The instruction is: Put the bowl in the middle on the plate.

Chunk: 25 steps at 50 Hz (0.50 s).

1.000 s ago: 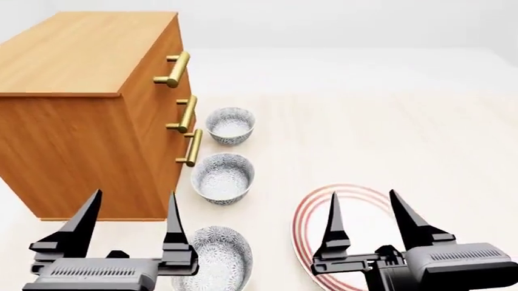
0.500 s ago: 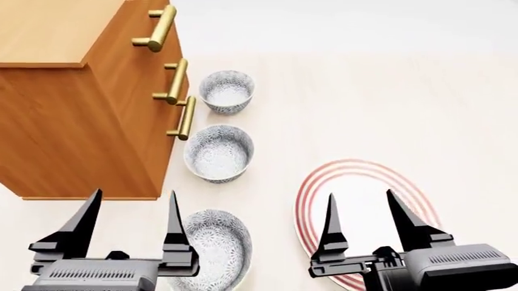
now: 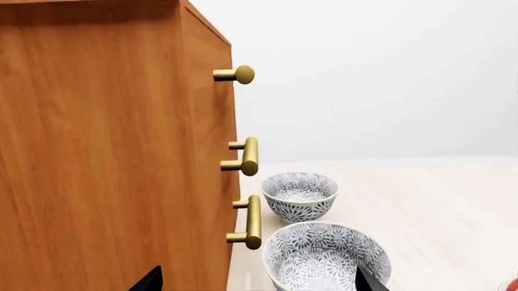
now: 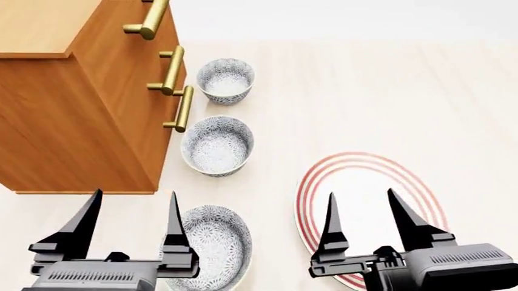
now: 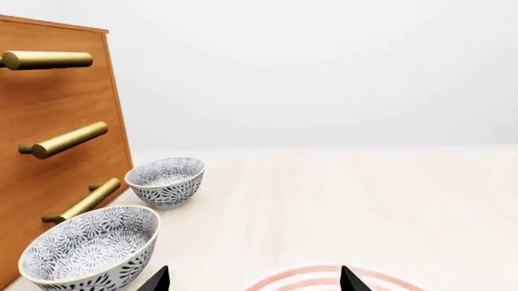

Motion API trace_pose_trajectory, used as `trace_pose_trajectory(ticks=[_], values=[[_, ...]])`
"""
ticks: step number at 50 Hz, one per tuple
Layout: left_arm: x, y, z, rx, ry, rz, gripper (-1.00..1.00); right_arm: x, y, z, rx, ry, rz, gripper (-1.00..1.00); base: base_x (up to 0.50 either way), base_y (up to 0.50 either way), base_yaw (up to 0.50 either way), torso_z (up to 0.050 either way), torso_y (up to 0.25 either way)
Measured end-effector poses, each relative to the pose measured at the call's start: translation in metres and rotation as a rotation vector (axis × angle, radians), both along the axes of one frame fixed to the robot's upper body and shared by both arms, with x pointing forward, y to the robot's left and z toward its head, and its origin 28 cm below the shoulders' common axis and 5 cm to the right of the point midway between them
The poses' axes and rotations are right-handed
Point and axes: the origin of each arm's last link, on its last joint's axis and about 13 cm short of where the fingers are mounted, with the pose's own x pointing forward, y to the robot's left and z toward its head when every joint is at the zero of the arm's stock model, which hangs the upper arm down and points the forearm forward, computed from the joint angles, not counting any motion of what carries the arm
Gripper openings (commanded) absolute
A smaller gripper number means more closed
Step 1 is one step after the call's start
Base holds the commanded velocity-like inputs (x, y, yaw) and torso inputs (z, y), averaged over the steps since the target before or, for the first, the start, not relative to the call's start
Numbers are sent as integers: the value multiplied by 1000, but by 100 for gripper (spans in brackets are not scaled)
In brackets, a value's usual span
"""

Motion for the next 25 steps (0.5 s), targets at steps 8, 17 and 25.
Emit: trace_pose_trajectory(ticks=[8, 17, 25], values=[[-1, 0, 1, 3, -2, 5, 100, 6, -3, 21, 2, 2, -13, 100, 0, 0, 0, 0, 0], [-1, 1, 2, 2, -4, 11, 100, 23, -9, 54, 22, 18, -13, 100, 0, 0, 0, 0, 0], [0, 1, 2, 1, -4, 13, 100, 44, -8, 86, 53, 103, 66, 100, 0, 0, 0, 0, 0]])
